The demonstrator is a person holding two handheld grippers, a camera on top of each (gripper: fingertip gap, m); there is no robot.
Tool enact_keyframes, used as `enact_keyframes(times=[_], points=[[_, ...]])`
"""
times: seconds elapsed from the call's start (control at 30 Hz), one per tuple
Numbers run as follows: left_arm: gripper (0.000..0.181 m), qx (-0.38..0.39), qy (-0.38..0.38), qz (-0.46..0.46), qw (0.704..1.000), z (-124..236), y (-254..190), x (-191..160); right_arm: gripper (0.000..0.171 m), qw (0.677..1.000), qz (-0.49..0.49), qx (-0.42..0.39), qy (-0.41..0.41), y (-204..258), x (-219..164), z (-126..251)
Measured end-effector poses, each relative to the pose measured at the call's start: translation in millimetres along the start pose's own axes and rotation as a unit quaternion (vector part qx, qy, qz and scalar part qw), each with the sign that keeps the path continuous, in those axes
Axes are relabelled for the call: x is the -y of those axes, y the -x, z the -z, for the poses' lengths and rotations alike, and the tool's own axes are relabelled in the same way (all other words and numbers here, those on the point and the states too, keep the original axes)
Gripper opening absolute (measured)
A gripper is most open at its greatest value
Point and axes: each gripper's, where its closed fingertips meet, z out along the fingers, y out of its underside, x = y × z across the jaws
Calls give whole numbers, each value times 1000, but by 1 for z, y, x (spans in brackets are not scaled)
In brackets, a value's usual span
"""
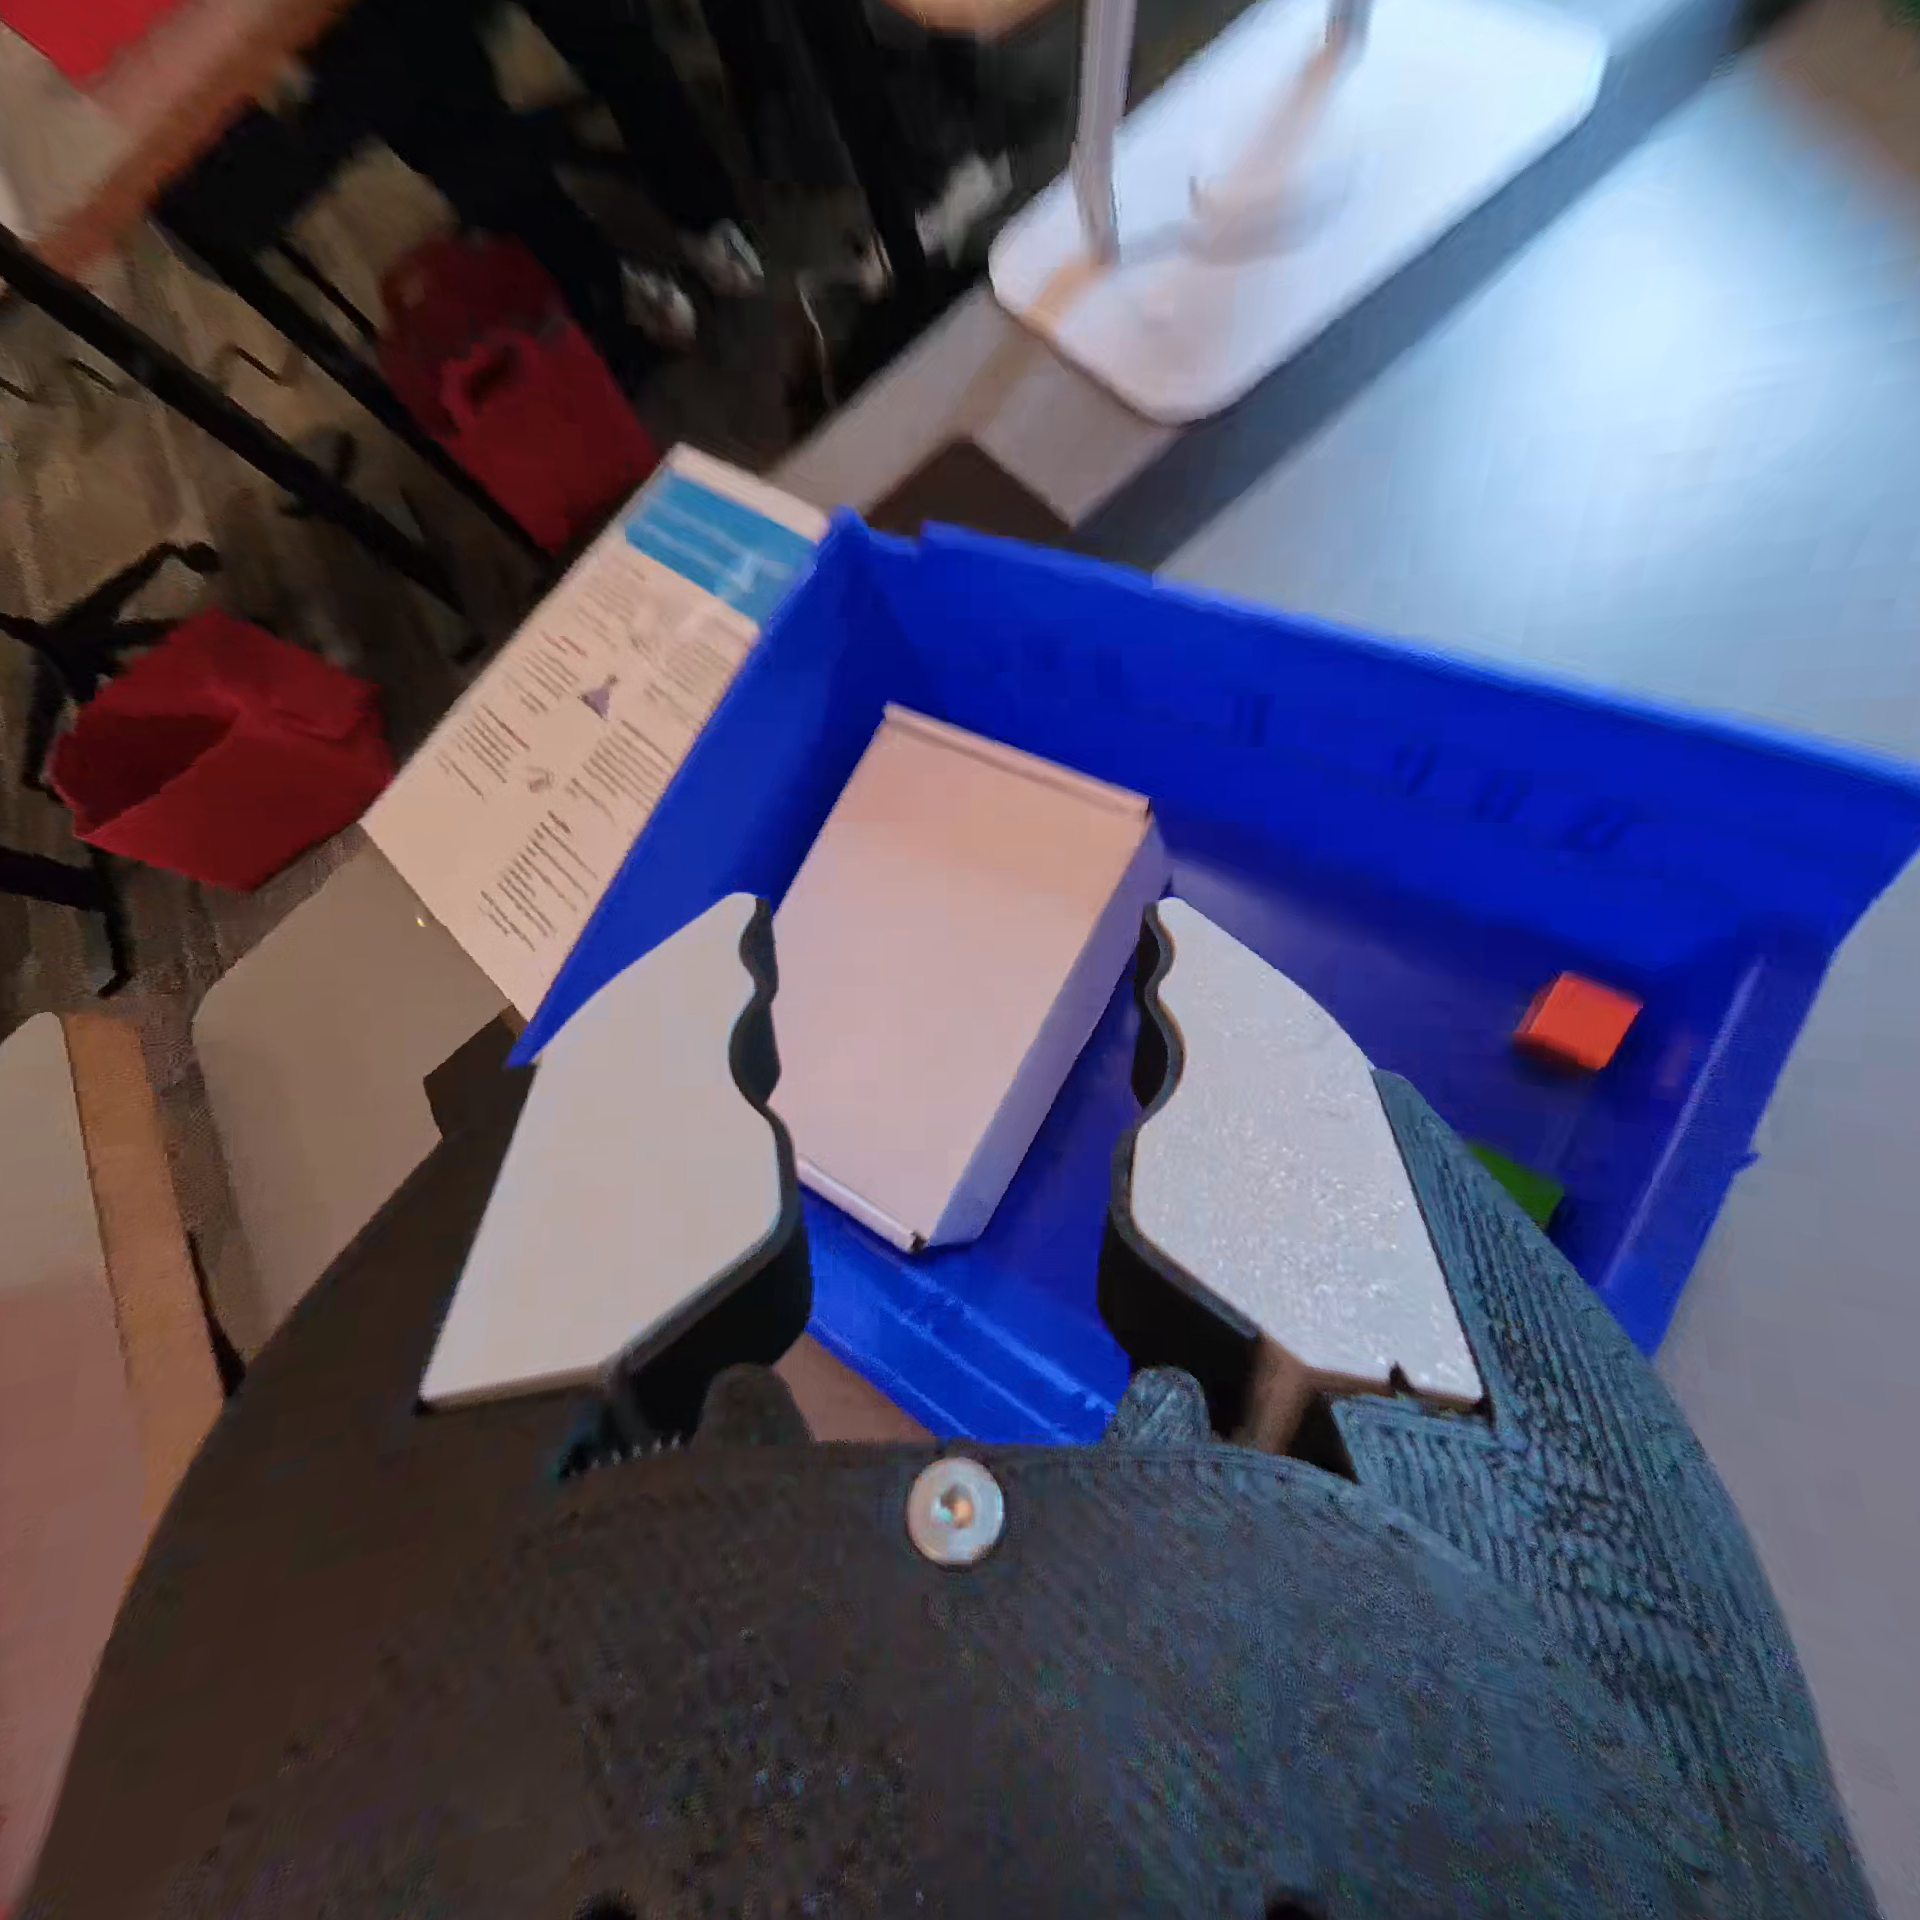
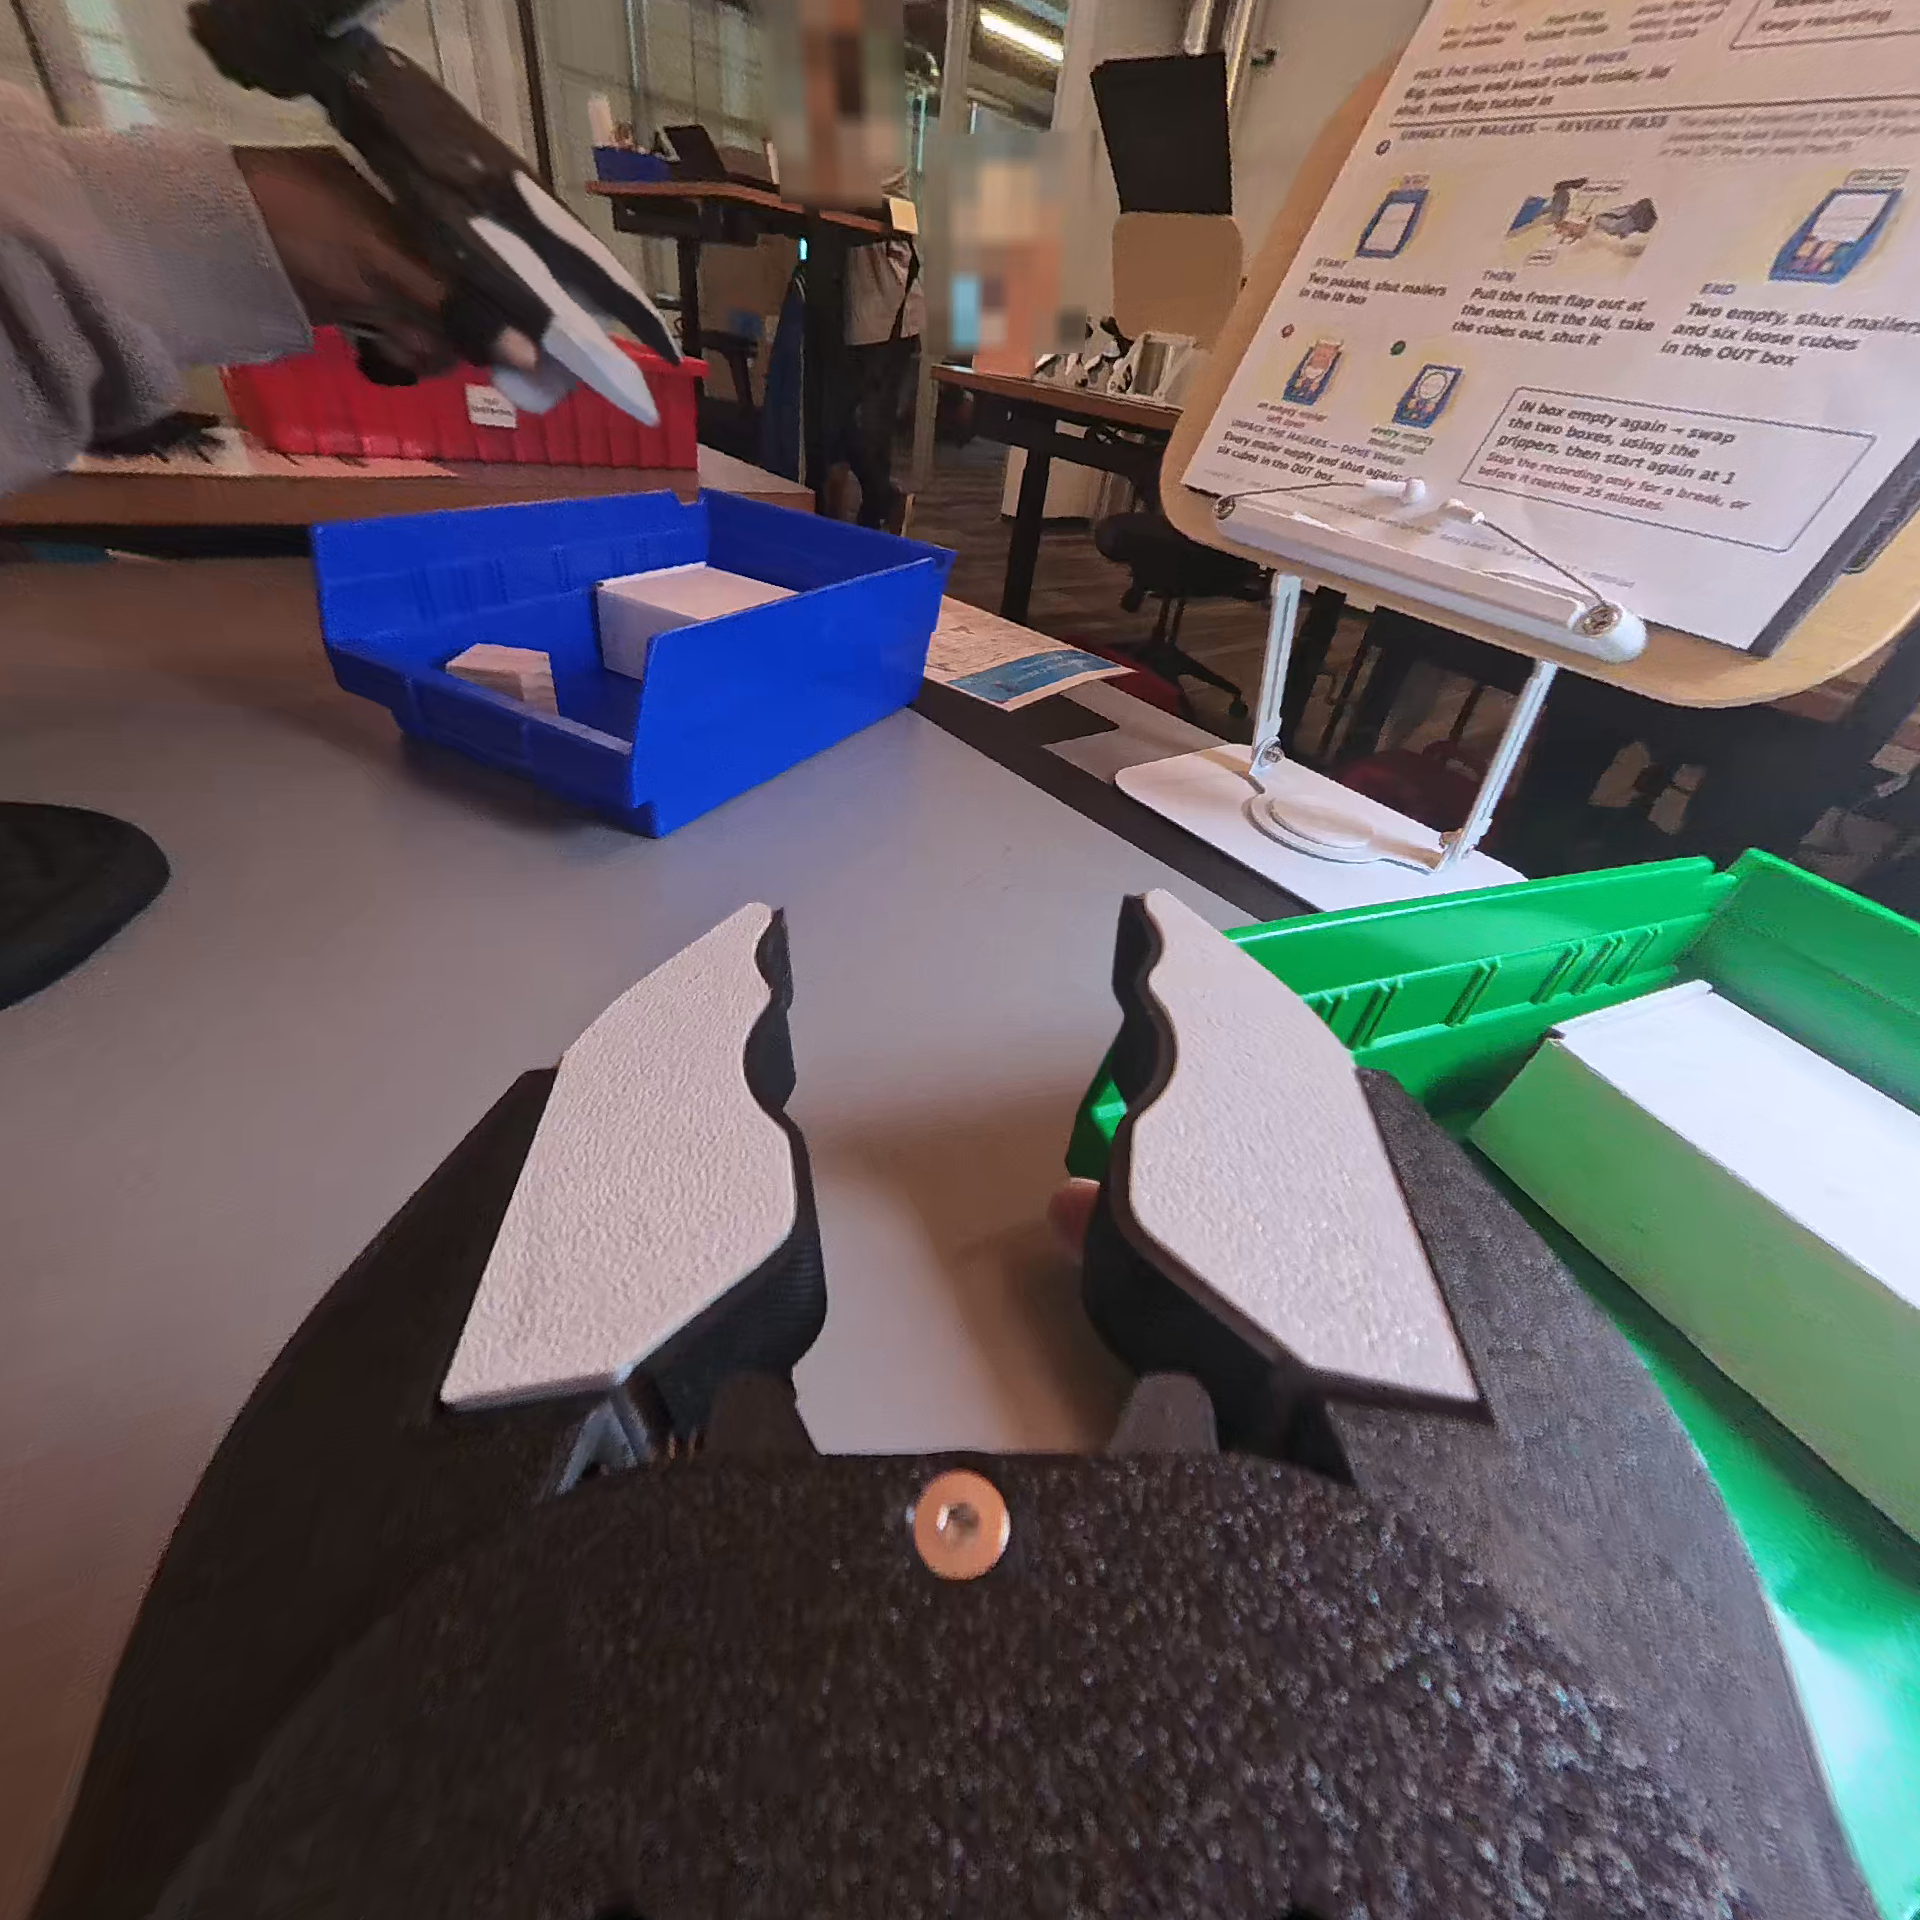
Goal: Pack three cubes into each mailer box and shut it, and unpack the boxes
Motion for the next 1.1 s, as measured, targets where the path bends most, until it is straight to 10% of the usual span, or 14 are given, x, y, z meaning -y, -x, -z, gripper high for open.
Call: enact_keyframes(times=[0.2, 0.43, 0.83, 1.1], points=[[101, -77, 250, -137, 955, -67, -10, -63, 59, 1000, 5, 23, 12, 9, -8, -3], [124, -137, 375, -173, 901, -95, 7, -92, 58, 999, 9, 37, 32, 11, -21, -3], [128, -143, 368, -220, 892, -112, 3, -91, 54, 997, 15, 58, 52, 19, -30, -4], [125, -176, 228, -213, 934, -43, -39, -3, 54, 996, 29, 62, 52, 25, -28, -3]])
